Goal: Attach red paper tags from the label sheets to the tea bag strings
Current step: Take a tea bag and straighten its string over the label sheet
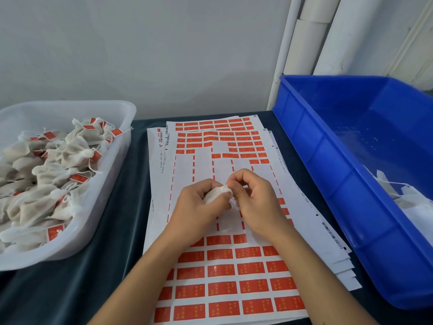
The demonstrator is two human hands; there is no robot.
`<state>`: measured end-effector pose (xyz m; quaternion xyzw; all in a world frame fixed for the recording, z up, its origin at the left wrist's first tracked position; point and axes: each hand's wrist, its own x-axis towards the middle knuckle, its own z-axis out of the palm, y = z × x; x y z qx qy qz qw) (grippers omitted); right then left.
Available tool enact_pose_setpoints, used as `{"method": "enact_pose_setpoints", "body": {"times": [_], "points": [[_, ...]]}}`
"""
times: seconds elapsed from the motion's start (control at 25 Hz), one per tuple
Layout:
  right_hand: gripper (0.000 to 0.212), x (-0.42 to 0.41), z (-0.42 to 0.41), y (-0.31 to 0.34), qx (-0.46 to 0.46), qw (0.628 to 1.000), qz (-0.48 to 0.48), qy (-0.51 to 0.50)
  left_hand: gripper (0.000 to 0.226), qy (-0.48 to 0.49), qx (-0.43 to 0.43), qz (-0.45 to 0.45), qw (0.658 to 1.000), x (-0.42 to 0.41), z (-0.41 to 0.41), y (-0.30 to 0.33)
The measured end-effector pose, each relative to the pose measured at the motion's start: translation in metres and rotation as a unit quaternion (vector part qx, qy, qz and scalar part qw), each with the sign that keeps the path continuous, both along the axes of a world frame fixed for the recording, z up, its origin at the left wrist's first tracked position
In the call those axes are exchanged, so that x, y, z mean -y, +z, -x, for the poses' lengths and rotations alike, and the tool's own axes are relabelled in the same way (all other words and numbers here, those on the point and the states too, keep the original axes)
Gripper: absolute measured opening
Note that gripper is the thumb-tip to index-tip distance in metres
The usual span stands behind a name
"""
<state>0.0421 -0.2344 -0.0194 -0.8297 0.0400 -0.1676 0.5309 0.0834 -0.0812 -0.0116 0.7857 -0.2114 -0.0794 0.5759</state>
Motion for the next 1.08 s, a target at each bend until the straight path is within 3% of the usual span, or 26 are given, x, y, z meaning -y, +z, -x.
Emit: {"method": "enact_pose_setpoints", "body": {"times": [0.28, 0.64, 0.92, 1.08], "points": [[0.011, -0.004, 0.004, 0.001, 0.065, 0.997, -0.031, -0.011, 0.032, -0.02, -0.067, 0.023, 0.997, -0.003, 0.003, 0.012], [0.014, -0.004, 0.012, -0.001, 0.131, 0.99, 0.049, 0.015, 0.03, 0.019, -0.114, 0.063, 0.991, -0.004, 0.002, 0.013], [0.014, -0.006, 0.012, -0.003, 0.118, 0.989, 0.081, -0.047, 0.03, 0.014, -0.096, 0.044, 0.994, -0.004, -0.002, 0.005], [0.012, -0.006, 0.011, -0.007, 0.111, 0.979, 0.156, -0.075, 0.029, 0.022, -0.052, 0.02, 0.998, -0.002, -0.006, 0.0]]}}
